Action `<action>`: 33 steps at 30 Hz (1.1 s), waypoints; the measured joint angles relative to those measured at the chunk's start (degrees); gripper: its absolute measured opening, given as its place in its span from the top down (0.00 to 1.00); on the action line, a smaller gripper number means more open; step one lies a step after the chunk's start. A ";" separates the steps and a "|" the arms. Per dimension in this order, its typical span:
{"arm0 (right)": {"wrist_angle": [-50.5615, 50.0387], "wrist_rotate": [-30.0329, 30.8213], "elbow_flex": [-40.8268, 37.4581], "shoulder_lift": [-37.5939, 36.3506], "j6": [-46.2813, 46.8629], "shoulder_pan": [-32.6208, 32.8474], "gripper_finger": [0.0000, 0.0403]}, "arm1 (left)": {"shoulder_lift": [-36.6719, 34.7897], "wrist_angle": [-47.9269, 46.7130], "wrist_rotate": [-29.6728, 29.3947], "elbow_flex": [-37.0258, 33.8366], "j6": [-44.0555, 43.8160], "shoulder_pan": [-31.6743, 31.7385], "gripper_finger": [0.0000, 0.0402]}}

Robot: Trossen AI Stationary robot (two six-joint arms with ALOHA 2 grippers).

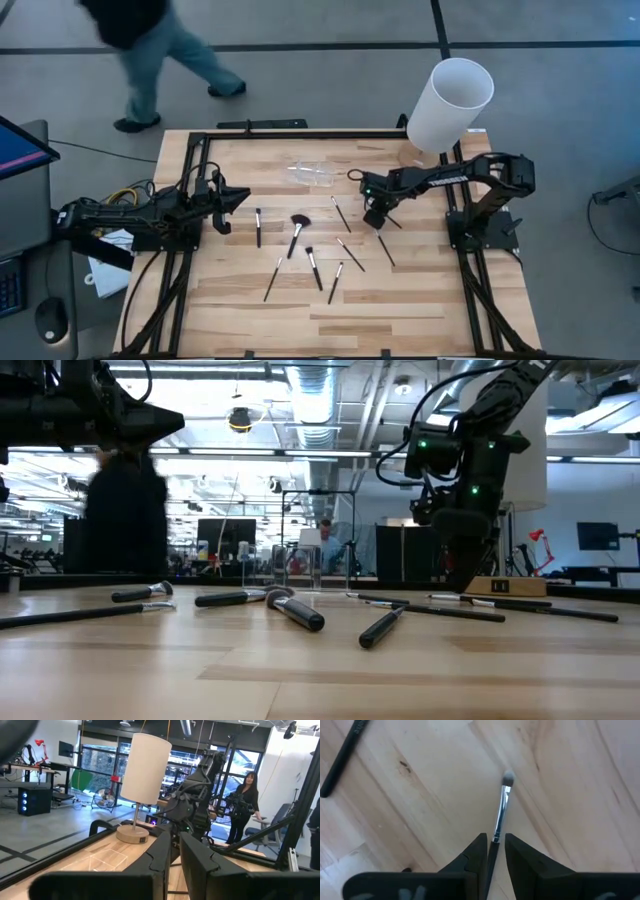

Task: Pick & Place Makeup Supplies
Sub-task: Put the makeup brush into the transparent organizer

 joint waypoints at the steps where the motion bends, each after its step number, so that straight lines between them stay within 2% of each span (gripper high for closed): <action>1: 0.00 0.00 0.00 0.00 0.00 -0.08 0.85 | 0.00 0.00 0.00 0.01 0.01 0.00 0.90; 8: 0.06 0.04 -0.02 0.08 0.00 0.05 0.85 | 0.00 0.00 0.00 0.01 0.01 0.01 0.90; 19: 0.48 0.16 0.24 4.28 -0.02 0.51 0.85 | 0.84 0.04 0.02 0.02 0.01 0.01 0.90; 26: 0.52 0.08 0.13 3.35 -0.02 0.30 0.86 | 2.62 0.07 0.00 0.01 0.04 0.01 0.90; 33: 0.27 -0.33 0.09 3.09 -0.06 0.05 0.94 | 2.62 0.45 -0.02 0.02 0.08 0.00 0.90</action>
